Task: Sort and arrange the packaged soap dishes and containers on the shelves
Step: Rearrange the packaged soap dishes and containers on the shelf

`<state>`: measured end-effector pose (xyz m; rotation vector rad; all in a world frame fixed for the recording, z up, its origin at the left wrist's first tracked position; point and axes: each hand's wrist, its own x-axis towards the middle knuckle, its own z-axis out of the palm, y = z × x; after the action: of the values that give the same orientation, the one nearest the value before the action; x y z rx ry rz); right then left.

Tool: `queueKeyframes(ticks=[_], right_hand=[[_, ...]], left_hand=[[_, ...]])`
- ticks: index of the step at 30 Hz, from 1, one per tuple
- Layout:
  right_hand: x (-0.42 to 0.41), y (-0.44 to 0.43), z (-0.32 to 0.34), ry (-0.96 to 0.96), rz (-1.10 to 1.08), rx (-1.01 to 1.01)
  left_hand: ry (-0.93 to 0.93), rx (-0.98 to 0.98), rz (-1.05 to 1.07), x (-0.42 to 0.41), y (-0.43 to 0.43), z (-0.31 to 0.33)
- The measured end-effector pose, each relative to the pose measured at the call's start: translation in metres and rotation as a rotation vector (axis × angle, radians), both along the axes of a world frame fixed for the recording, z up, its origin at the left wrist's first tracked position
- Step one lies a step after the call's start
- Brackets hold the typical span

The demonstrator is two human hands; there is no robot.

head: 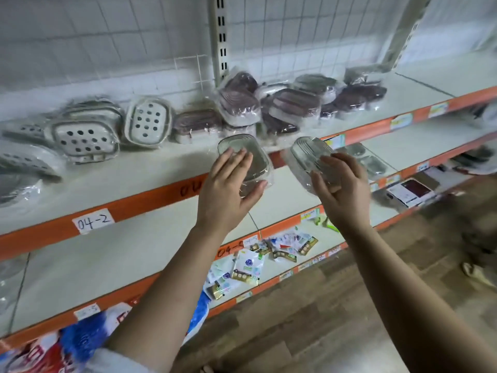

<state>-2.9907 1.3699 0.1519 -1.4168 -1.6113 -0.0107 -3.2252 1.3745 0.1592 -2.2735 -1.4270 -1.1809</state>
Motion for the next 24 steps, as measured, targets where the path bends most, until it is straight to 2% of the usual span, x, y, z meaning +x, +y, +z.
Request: queueKeyframes(ticks=[11,17,24], right_hand=[[0.208,-0.043,-0.037,-0.084,-0.107,-0.084],[0.266,-0.022,-0.063,-0.018,-0.122,-0.162],[0.317,0.046,-0.092,-0.031,-0.102,-0.206]], left_hand=[[0.012,-0.174,-0.062,0.199,-0.026,-0.044],[0.069,-0.268,-0.058,0.258,-0.008,-0.071],[0.045,-0.325,-0.044,0.320,0.058,-0.109]])
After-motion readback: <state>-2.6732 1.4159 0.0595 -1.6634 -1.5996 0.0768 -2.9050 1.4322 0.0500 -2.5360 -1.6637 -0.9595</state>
